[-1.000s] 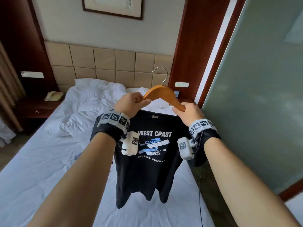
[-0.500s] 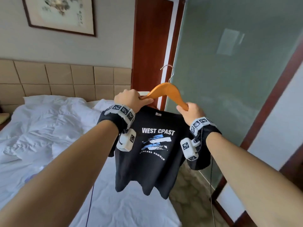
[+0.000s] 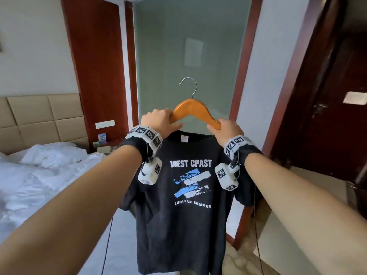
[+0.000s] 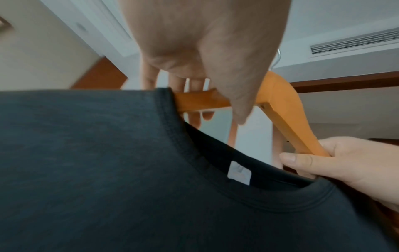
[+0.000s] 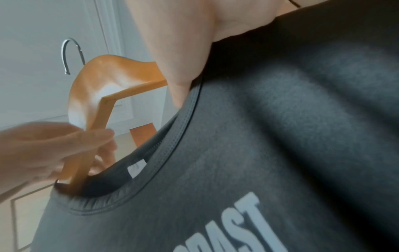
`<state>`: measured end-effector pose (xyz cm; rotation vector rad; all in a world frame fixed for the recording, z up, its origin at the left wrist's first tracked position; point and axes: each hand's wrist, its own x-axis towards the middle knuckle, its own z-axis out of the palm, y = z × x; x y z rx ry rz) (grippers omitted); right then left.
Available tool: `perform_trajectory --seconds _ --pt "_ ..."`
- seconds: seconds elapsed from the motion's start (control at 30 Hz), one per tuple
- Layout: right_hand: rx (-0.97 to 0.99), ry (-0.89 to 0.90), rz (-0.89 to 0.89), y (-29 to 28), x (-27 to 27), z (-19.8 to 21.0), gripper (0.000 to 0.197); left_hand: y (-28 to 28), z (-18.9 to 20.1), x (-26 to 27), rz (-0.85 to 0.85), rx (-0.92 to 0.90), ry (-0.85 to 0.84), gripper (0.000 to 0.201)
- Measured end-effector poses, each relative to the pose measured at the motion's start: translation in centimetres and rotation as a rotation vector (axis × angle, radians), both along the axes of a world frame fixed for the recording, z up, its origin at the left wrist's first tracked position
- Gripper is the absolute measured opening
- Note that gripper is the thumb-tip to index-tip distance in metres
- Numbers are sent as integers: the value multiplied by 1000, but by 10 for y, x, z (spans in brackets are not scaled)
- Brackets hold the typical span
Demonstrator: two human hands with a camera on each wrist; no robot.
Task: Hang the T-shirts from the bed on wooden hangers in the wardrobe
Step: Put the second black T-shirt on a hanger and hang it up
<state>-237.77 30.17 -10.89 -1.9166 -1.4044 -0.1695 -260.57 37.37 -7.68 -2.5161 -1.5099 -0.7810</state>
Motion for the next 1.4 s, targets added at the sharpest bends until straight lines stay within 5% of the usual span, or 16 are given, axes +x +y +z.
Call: perform_trajectory --seconds 0.2,0.37,0.7,1.0,1.13,1.4 --pt "-120 49 -138 -12 105 12 19 26 1 121 -252 -26 -73 47" --pt "-362 52 -221 -24 192 29 41 51 13 214 -395 32 -5 47" --pt "-280 -55 -527 -74 297 56 31 71 25 385 -604 42 -27 51" --pt "-362 -417 -936 -122 394 63 24 38 27 535 -903 2 -118 47" --pt "-314 -279 -891 -146 463 65 9 10 33 615 -993 -36 -130 42" --pt "-197 -66 -784 -192 631 95 24 -54 69 797 -1100 1 -120 35"
